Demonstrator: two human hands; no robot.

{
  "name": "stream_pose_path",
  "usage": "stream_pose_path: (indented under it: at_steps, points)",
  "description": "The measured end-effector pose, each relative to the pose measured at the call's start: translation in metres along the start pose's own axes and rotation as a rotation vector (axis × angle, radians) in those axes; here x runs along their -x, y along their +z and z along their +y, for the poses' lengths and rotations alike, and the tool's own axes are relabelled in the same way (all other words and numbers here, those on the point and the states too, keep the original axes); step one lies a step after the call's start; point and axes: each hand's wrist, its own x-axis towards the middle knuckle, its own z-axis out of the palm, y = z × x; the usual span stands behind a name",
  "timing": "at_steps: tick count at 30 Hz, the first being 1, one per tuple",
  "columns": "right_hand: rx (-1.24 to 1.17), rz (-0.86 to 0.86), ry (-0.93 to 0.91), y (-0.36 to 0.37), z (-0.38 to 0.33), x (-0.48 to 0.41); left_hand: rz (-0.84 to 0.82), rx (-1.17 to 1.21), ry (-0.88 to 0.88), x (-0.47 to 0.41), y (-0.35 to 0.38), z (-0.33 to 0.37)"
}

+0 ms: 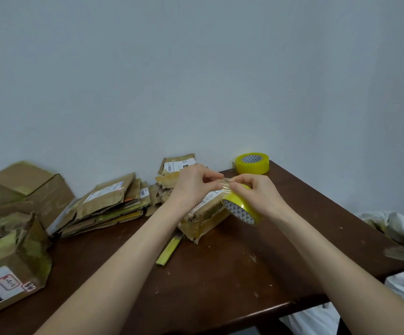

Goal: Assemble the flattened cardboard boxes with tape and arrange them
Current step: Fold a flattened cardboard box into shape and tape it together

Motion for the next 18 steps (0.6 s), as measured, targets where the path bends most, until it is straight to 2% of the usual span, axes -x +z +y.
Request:
stream_pose_path:
  at_steps: [4, 7, 14, 18]
  points:
    - [0.101, 0.007, -0.069, -0.002, -0.007, 0.006, 0.069, 0.008, -0.012, 0.001, 0.005, 0.002]
    - [0.126, 0.024, -0.073, -0.006, -0.011, 0.007, 0.035, -0.074, -0.016, 0.000, 0.012, 0.004]
    - [0.094, 0.009, -0.111, -0.012, -0.006, 0.014, 0.000, -0.008, -0.035, -0.001, 0.010, 0.001]
    - [0.145, 0.125, -0.072, -0.006, -0.008, 0.014, 0.021, 0.021, -0.096, -0.003, 0.008, -0.001]
